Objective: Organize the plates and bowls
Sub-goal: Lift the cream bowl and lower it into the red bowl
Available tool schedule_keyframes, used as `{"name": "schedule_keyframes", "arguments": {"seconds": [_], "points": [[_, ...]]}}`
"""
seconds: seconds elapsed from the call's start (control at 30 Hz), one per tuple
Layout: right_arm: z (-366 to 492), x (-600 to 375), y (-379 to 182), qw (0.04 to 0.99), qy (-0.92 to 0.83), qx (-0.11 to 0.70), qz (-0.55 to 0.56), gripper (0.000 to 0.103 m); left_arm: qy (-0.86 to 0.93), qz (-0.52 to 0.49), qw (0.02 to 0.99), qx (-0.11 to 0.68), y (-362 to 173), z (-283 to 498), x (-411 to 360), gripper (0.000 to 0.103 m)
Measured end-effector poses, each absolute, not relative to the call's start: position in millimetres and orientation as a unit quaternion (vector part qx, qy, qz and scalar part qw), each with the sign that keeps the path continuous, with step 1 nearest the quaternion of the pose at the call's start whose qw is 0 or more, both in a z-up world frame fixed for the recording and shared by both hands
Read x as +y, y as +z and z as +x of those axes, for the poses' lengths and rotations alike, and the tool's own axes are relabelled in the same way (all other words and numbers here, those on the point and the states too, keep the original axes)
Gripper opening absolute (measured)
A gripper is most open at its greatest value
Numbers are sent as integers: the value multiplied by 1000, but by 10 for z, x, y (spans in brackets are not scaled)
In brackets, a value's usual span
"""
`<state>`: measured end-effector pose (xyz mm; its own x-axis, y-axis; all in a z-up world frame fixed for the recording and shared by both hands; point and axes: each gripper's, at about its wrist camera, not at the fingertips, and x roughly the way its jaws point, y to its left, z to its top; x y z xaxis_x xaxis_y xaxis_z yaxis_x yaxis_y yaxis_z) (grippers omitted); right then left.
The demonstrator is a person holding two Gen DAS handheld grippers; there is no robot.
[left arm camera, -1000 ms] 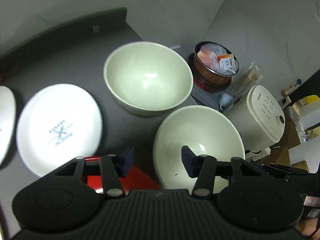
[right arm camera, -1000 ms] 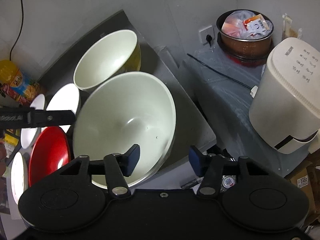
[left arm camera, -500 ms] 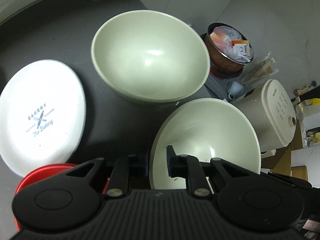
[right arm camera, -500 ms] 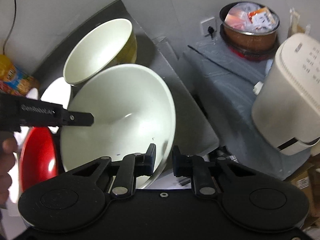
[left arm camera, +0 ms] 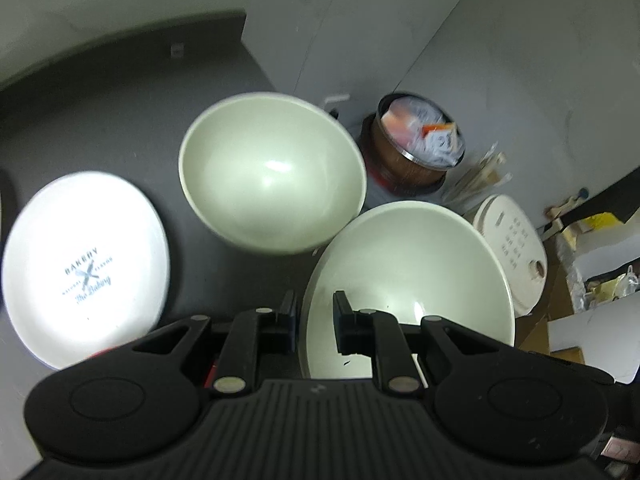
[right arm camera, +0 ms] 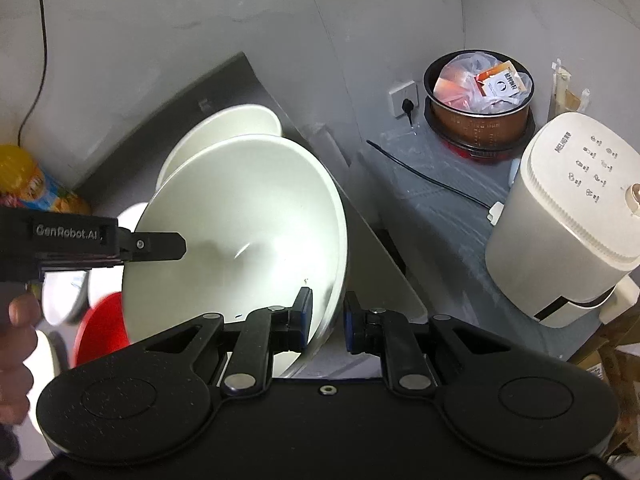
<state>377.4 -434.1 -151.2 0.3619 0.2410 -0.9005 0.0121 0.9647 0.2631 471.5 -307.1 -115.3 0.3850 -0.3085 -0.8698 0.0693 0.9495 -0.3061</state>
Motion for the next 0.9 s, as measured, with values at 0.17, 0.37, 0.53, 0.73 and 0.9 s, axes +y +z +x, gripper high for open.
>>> {"name": "schedule_keyframes", "arguments": {"seconds": [0.17, 0.37, 0.53, 0.73, 0.9], "points": [[3757, -4248, -1340, 827, 77, 546, 113, 17, -115, -136, 833, 524, -946, 4646, -2872, 16], [3758, -4119, -1247, 832, 92, 536, 106, 17, -109, -144, 837, 517, -802, 4563, -2686, 16], [3738, -3973, -1189, 833, 104, 533, 104, 17, -102, -147, 844, 506, -691, 4485, -2547, 16], [3685, -3791, -1169, 833, 120, 531, 101, 17, -87, -155, 845, 504, -645, 4366, -2336, 16], [3594, -3609, -1145, 832, 131, 531, 96, 17, -74, -156, 848, 502, -625, 4242, -2147, 16]]}}
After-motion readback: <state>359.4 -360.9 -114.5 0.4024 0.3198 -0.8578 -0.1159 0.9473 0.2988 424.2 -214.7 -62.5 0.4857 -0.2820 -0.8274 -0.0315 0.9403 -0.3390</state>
